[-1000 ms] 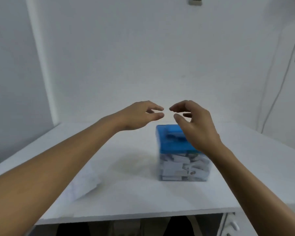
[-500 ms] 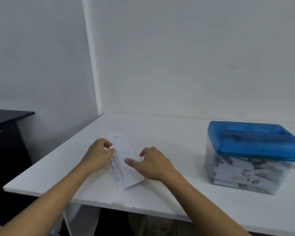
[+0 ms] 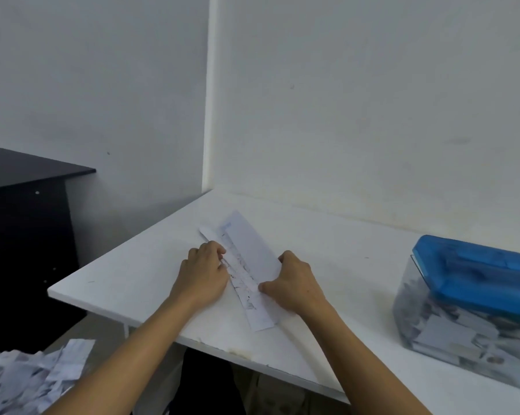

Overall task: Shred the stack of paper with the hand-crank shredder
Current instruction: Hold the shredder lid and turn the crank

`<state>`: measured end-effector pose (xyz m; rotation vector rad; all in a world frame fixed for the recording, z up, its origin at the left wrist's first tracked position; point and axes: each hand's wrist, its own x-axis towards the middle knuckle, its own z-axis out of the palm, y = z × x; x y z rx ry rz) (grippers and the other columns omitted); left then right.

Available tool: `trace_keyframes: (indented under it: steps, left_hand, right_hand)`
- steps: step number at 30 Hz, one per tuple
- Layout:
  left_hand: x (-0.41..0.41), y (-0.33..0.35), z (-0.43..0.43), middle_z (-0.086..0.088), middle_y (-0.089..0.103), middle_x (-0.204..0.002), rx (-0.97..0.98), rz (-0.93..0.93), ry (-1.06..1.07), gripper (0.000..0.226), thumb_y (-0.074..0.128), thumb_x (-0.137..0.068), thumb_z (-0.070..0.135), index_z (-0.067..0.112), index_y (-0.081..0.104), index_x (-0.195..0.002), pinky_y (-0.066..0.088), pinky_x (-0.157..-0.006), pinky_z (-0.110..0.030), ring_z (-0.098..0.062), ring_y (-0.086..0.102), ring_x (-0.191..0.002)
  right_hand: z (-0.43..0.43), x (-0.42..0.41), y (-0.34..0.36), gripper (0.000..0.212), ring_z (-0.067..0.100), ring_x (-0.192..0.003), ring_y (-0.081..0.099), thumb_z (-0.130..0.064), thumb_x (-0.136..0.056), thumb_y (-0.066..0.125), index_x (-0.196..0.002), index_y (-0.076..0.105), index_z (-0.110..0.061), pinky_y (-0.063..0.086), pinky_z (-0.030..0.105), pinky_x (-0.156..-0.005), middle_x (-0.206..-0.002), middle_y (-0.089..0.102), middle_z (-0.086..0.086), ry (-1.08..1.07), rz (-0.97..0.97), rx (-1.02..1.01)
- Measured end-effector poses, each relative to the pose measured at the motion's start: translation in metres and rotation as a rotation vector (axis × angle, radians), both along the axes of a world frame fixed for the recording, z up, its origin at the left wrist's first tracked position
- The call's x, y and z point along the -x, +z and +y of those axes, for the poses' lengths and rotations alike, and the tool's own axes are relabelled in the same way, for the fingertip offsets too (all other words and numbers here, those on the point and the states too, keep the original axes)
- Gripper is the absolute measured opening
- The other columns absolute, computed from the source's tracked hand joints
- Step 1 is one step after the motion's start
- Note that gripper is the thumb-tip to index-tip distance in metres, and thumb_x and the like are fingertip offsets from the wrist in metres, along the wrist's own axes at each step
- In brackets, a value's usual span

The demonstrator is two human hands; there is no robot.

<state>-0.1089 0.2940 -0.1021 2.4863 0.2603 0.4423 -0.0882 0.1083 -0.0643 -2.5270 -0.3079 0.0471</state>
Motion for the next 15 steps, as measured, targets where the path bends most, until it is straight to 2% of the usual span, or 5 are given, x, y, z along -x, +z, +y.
trace_keyframes:
  steps: [4,7,11,15]
  left_hand:
    - [0.000,-0.001,0.001,0.005,0.056,-0.132,-0.003,-0.007,-0.013,0.027,0.047,-0.102,0.020,0.022,0.048,-0.128,0.033,-0.099,-0.033,-0.017,0.040,-0.128]
    - [-0.001,-0.003,0.000,0.009,0.055,-0.136,-0.071,0.017,-0.054,0.032,0.054,-0.100,0.033,0.025,0.049,-0.130,0.028,-0.104,-0.034,-0.015,0.039,-0.133]
    - [-0.005,-0.009,-0.001,0.014,0.052,-0.139,-0.153,0.075,-0.120,0.057,0.052,-0.085,0.072,0.036,0.049,-0.130,0.027,-0.106,-0.034,-0.012,0.038,-0.137]
    - [-0.004,-0.007,-0.006,0.020,0.042,-0.150,-0.273,0.053,-0.133,0.075,0.047,-0.084,0.082,0.037,0.043,-0.144,0.023,-0.110,-0.035,-0.007,0.032,-0.142]
  right_hand:
    - [-0.008,-0.004,-0.001,0.044,0.024,-0.098,0.059,-0.029,-0.080,0.074,-0.115,0.049,-0.018,0.055,0.041,-0.080,-0.112,0.056,0.001,-0.037,-0.015,-0.041]
    - [-0.012,-0.007,-0.001,0.045,0.022,-0.097,0.057,-0.026,-0.081,0.076,-0.117,0.050,-0.016,0.050,0.034,-0.073,-0.111,0.054,-0.001,-0.035,-0.019,-0.095]
    - [-0.018,-0.011,0.000,0.036,0.021,-0.099,0.061,-0.022,-0.081,0.077,-0.109,0.057,-0.017,0.055,0.036,-0.077,-0.109,0.061,0.000,-0.074,-0.009,-0.206]
    - [-0.022,-0.012,-0.001,0.020,0.019,-0.088,0.065,-0.019,-0.083,0.074,-0.099,0.065,-0.012,0.058,0.033,-0.074,-0.098,0.067,0.000,-0.084,-0.035,-0.235]
